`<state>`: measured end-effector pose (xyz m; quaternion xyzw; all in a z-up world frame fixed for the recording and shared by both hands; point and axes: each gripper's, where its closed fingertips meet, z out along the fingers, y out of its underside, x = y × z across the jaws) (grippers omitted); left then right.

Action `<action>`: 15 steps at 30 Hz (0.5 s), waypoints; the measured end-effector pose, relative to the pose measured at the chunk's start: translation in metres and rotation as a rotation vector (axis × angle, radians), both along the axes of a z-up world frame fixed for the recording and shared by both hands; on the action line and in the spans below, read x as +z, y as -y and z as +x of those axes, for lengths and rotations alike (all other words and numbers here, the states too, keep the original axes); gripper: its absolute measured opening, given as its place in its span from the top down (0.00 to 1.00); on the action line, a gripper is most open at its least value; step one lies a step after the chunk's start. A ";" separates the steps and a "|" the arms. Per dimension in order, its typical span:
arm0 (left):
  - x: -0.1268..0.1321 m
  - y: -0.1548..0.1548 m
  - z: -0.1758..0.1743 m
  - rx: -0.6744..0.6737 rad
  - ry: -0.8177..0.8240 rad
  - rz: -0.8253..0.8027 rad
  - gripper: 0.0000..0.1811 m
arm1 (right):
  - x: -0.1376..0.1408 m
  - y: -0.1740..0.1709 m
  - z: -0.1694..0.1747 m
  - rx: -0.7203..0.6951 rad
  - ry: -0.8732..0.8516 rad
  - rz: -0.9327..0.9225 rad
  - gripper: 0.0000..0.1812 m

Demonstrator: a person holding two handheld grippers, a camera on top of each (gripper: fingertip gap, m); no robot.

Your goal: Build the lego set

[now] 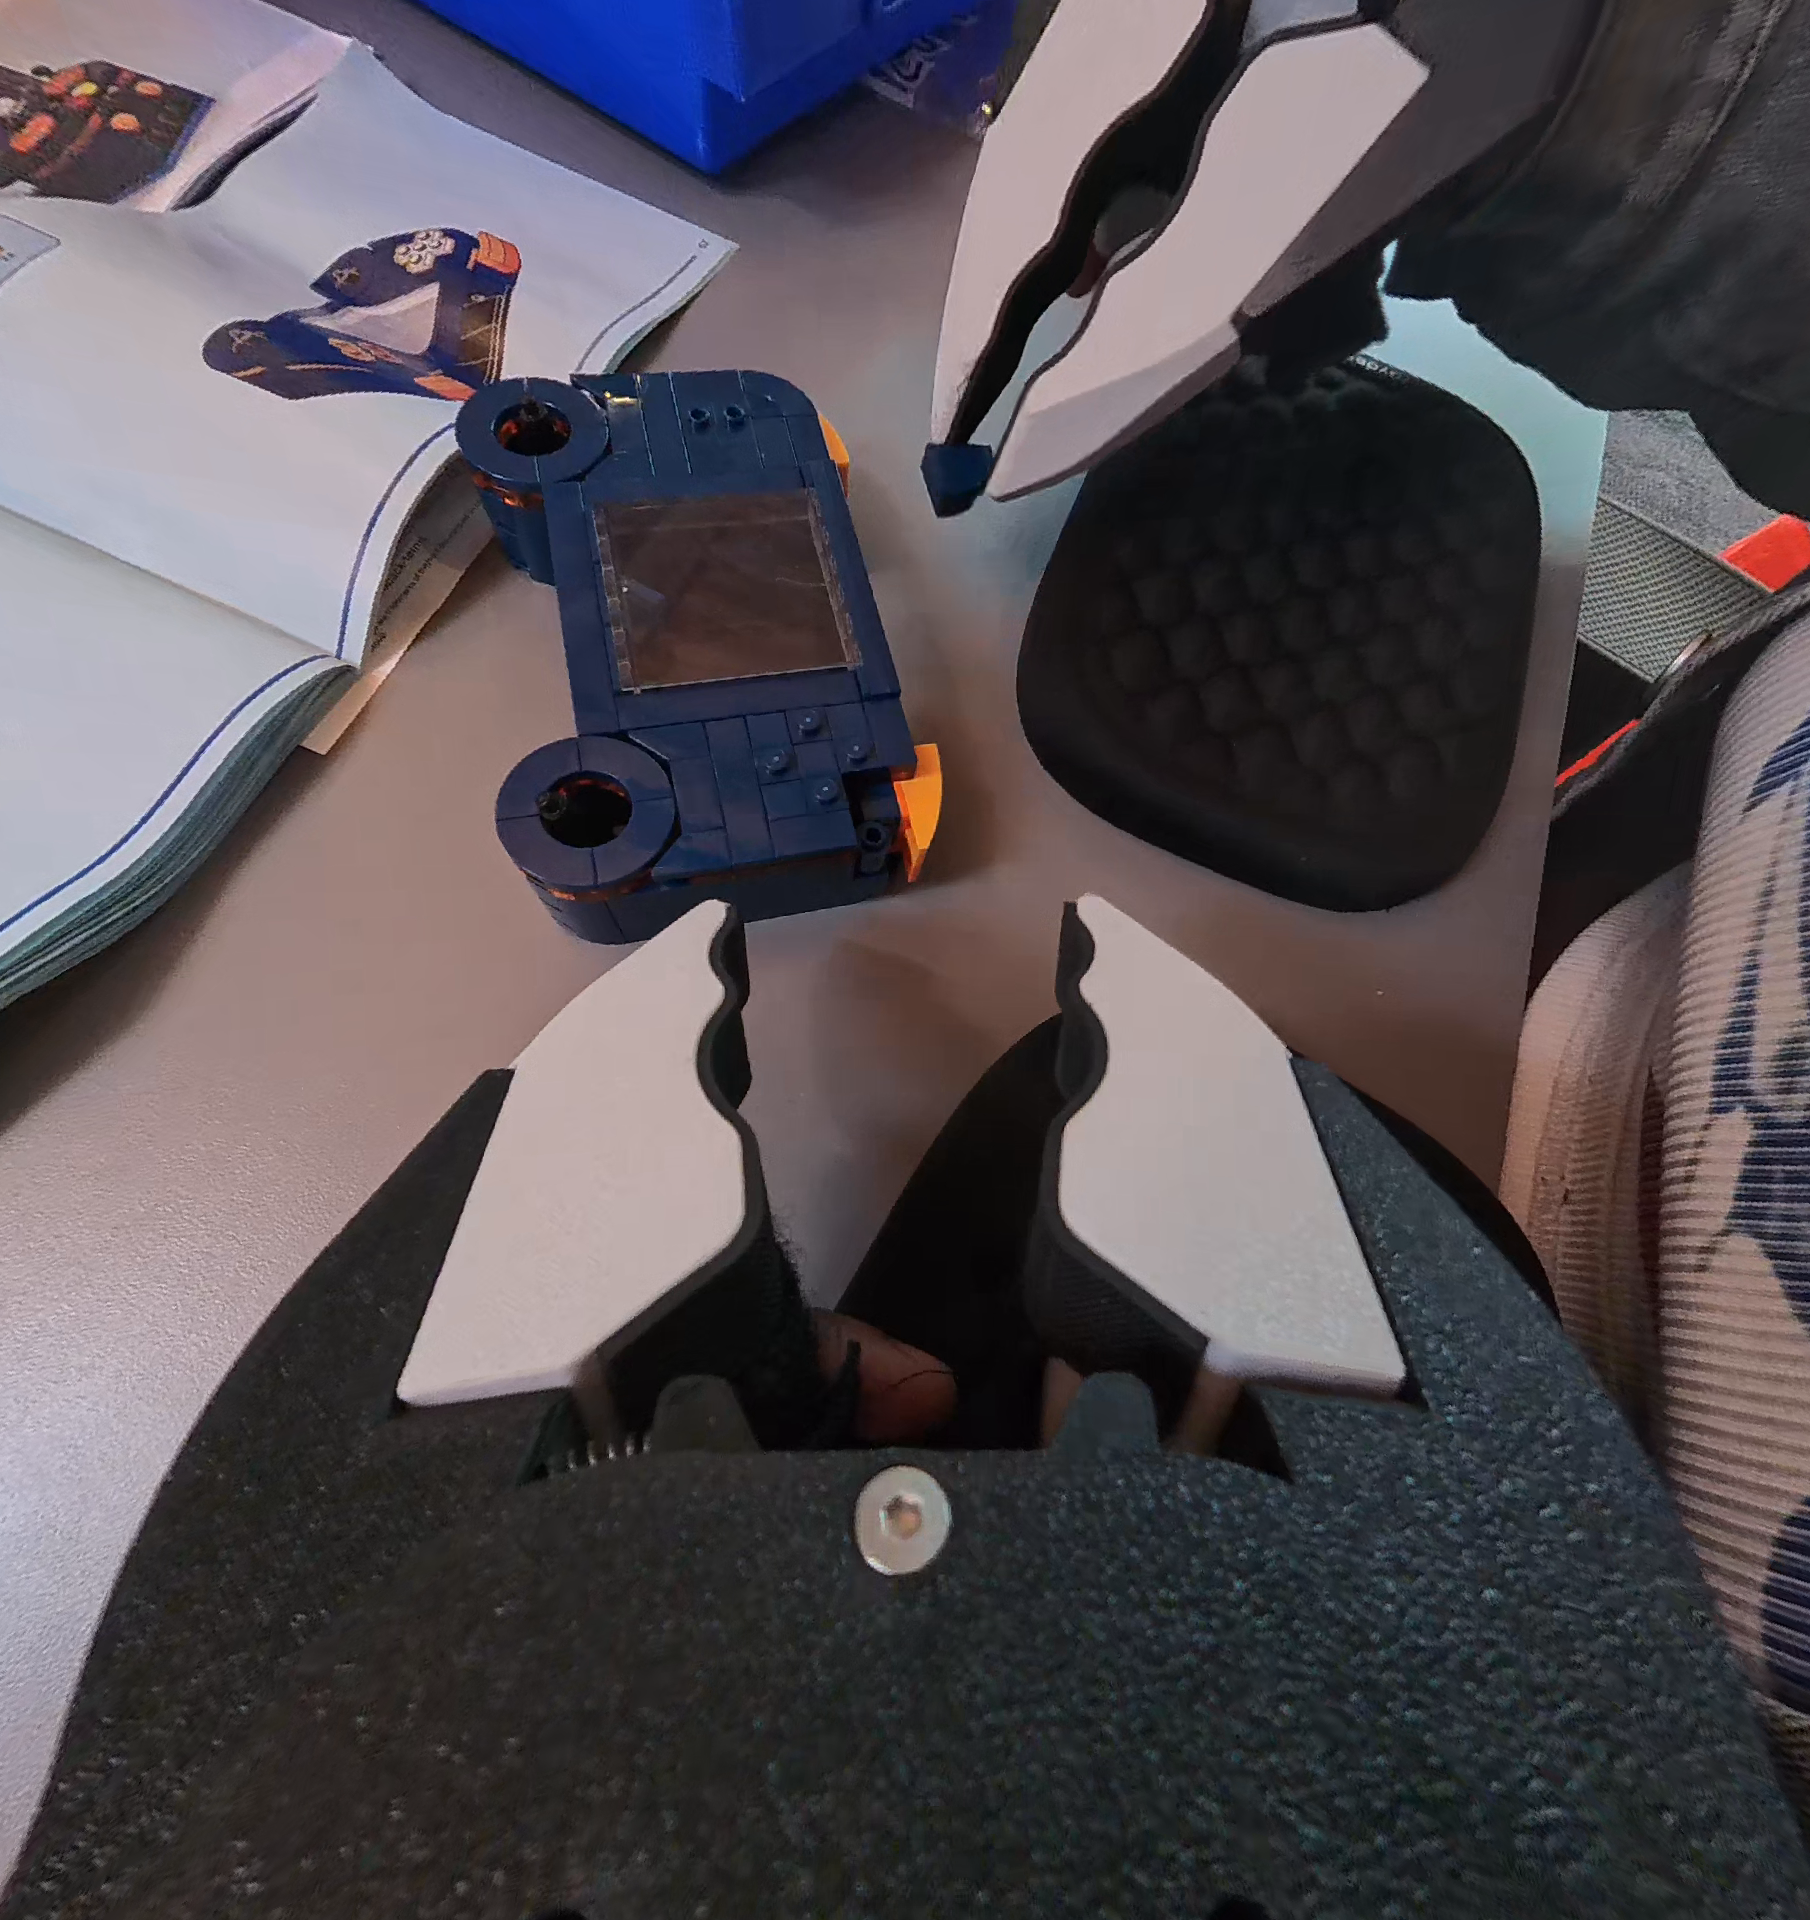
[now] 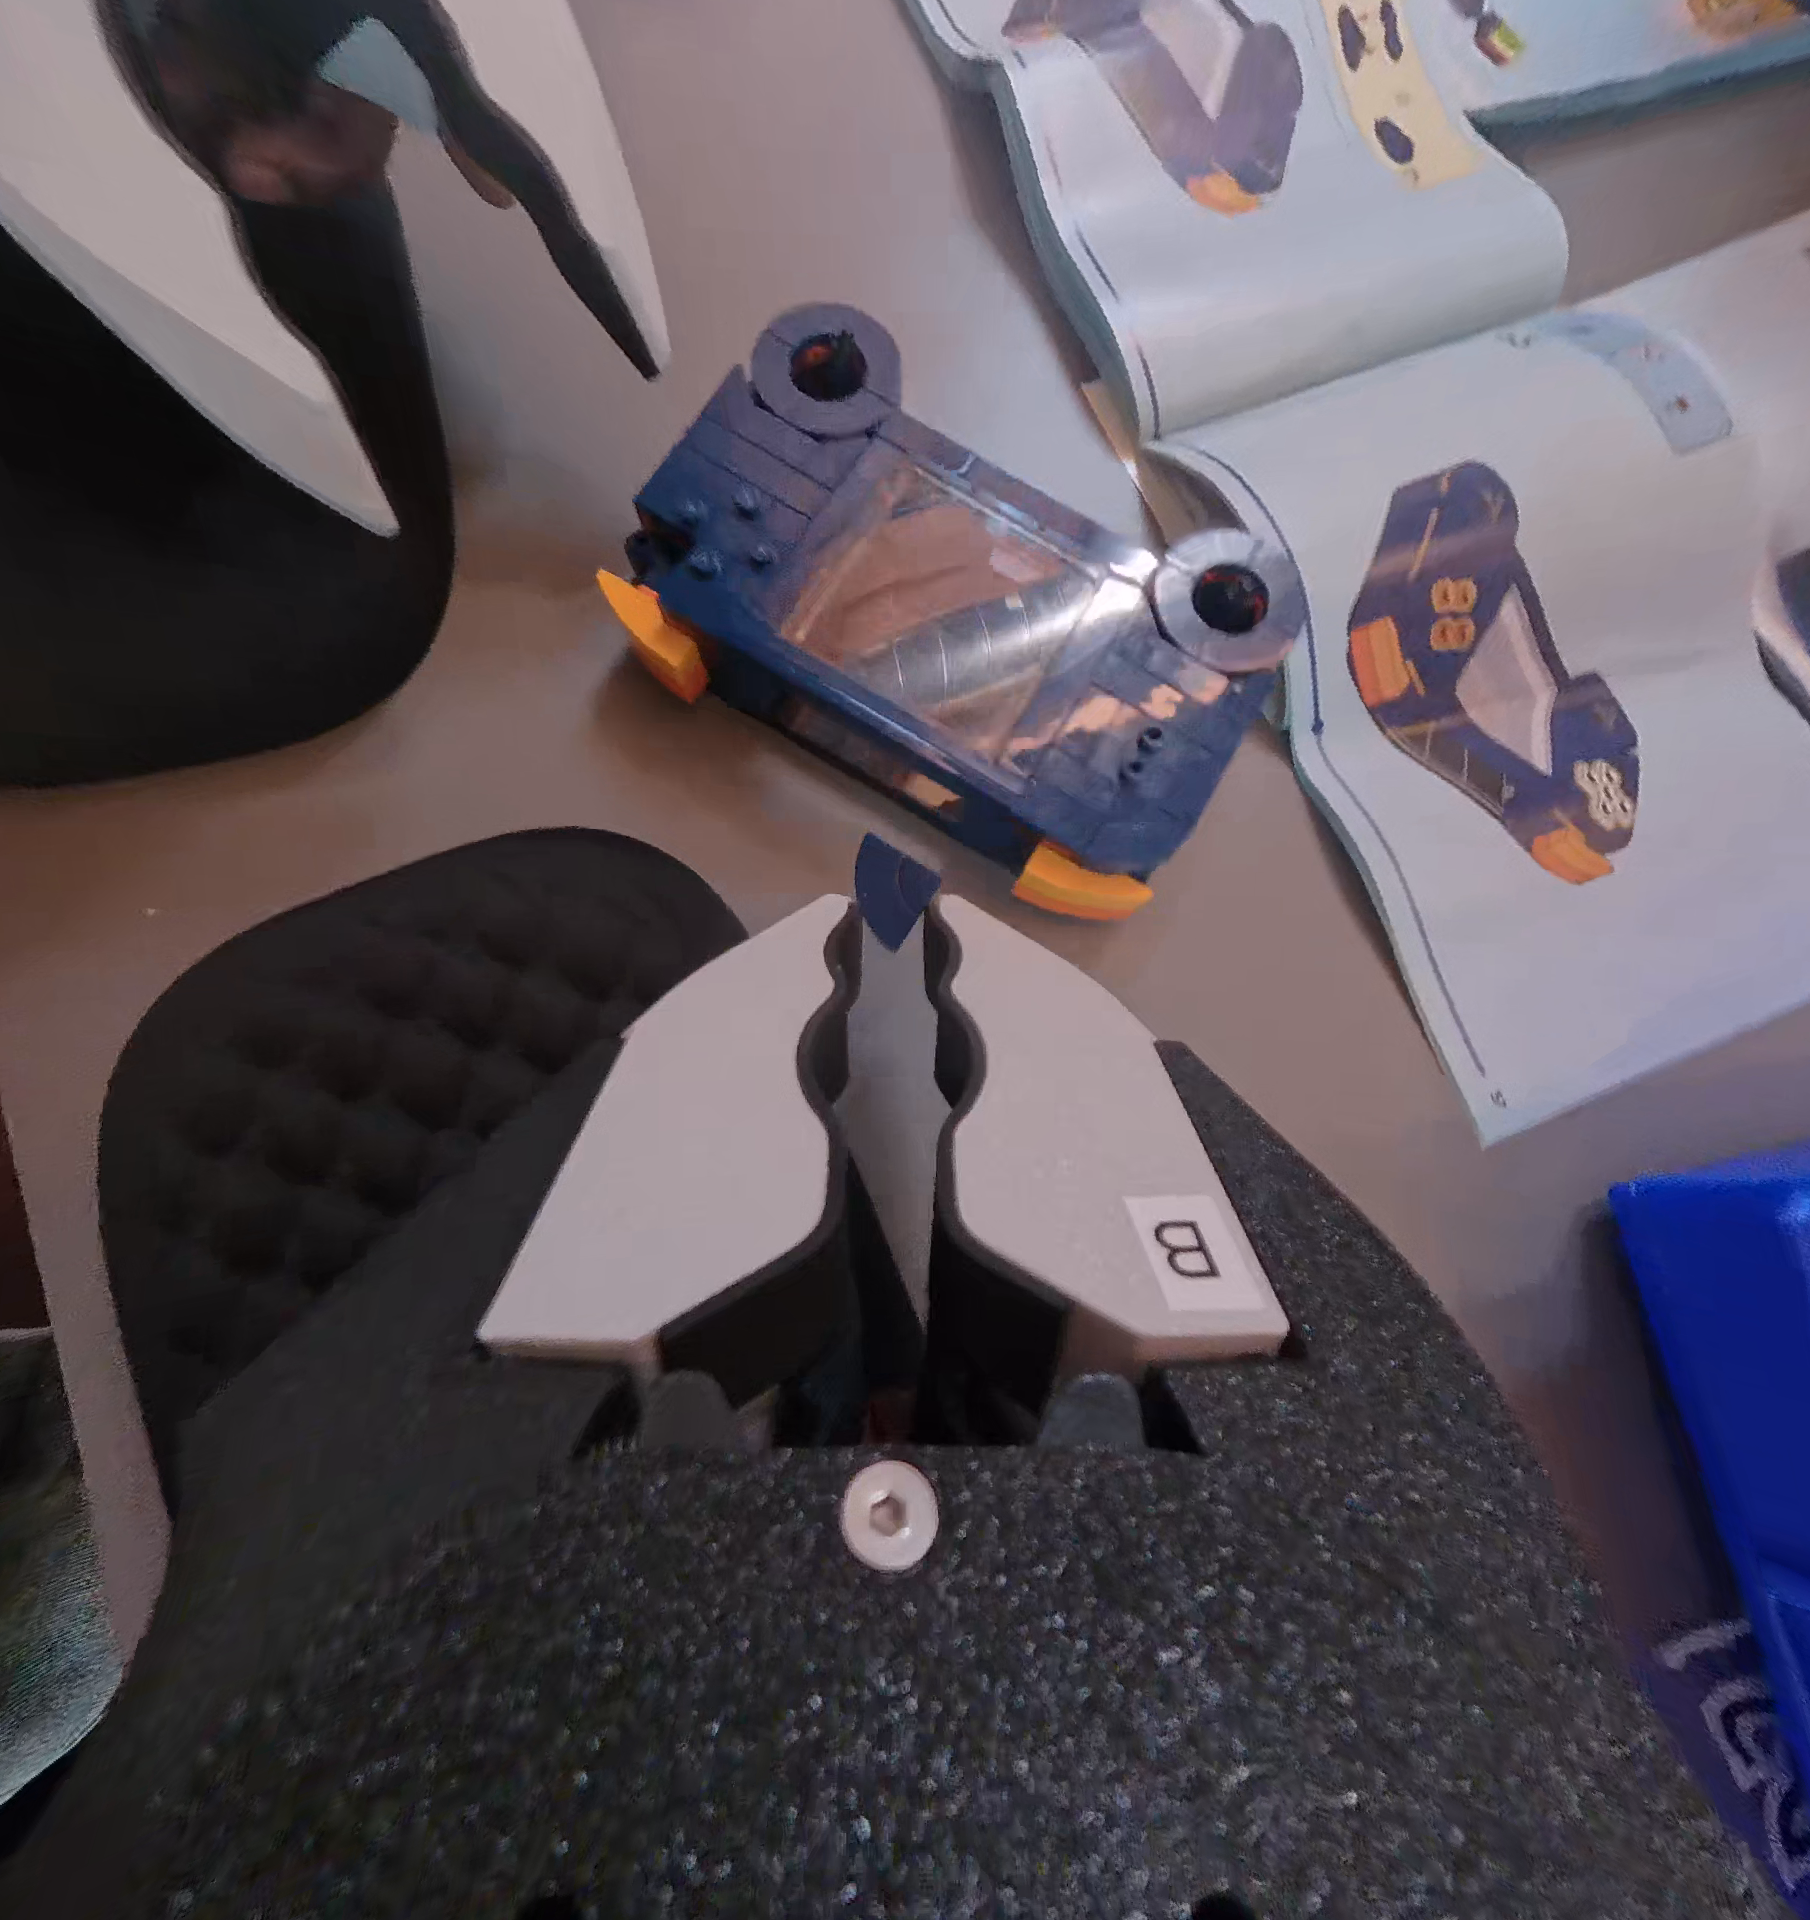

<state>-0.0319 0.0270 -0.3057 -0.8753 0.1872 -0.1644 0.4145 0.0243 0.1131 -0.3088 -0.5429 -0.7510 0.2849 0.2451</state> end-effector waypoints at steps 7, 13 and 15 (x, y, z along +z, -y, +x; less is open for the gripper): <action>0.002 -0.001 -0.004 0.028 0.012 0.030 0.71 | 0.017 0.038 -0.016 0.190 -0.076 0.048 0.94; 0.000 0.000 -0.001 0.007 -0.016 0.022 0.80 | 0.021 0.062 -0.031 0.361 -0.091 0.126 0.94; -0.002 0.001 0.002 -0.011 -0.041 0.016 0.83 | 0.018 0.066 -0.036 0.391 -0.077 0.152 0.94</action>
